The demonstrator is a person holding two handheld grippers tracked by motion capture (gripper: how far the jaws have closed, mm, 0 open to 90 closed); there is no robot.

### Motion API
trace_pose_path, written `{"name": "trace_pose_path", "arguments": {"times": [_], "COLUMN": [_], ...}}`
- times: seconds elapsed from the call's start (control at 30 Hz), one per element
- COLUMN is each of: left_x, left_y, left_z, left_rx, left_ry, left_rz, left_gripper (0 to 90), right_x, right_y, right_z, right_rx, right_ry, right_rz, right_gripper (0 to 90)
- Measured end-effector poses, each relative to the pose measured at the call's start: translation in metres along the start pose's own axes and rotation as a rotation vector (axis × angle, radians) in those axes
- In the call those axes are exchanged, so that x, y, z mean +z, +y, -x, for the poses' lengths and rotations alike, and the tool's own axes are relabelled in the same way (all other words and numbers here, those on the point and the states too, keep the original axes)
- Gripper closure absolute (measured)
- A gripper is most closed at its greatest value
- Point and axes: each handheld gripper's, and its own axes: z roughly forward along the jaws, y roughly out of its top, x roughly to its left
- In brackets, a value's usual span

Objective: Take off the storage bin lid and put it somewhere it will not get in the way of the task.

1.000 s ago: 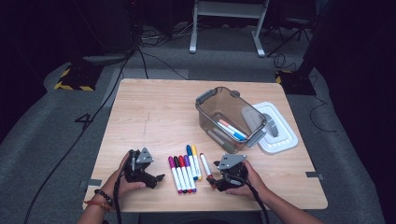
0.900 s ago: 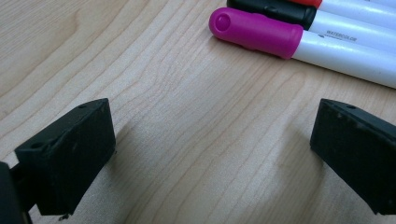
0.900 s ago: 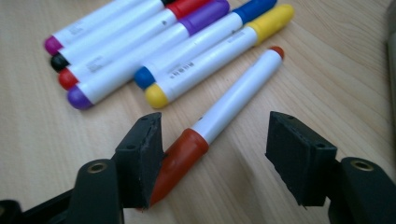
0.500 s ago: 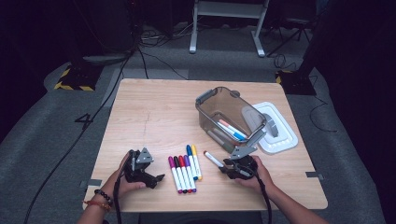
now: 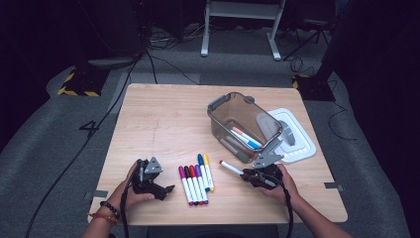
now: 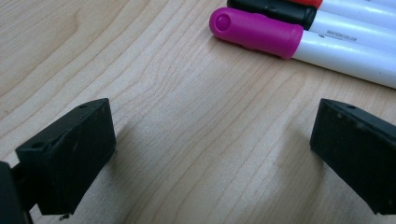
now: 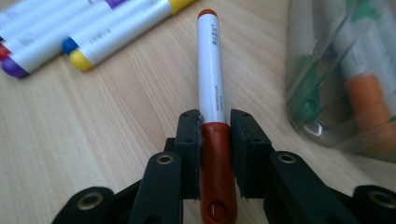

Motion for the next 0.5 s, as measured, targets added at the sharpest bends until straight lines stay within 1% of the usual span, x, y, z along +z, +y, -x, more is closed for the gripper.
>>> {"name": "trace_pose_path", "arguments": {"times": [0.17, 0.27, 0.4, 0.5], "left_x": [0.000, 0.000, 0.000, 0.000], "left_y": [0.000, 0.000, 0.000, 0.000], "left_z": [0.000, 0.000, 0.000, 0.000], "left_rx": [0.001, 0.000, 0.001, 0.001], "left_ry": [0.000, 0.001, 0.000, 0.001], "left_rz": [0.000, 0.000, 0.001, 0.001], "left_gripper": [0.4, 0.4, 0.4, 0.4], "right_x": [-0.014, -0.024, -0.042, -0.057], "right_y": [0.006, 0.010, 0.019, 0.028], "right_z": [-0.001, -0.006, -0.012, -0.011], "right_rx": [-0.019, -0.038, -0.067, -0.081], "right_ry": [0.010, 0.017, 0.020, 0.005], "right_rz": [0.051, 0.079, 0.125, 0.168], "right_gripper": [74.5, 74.5, 74.5, 74.5]}}
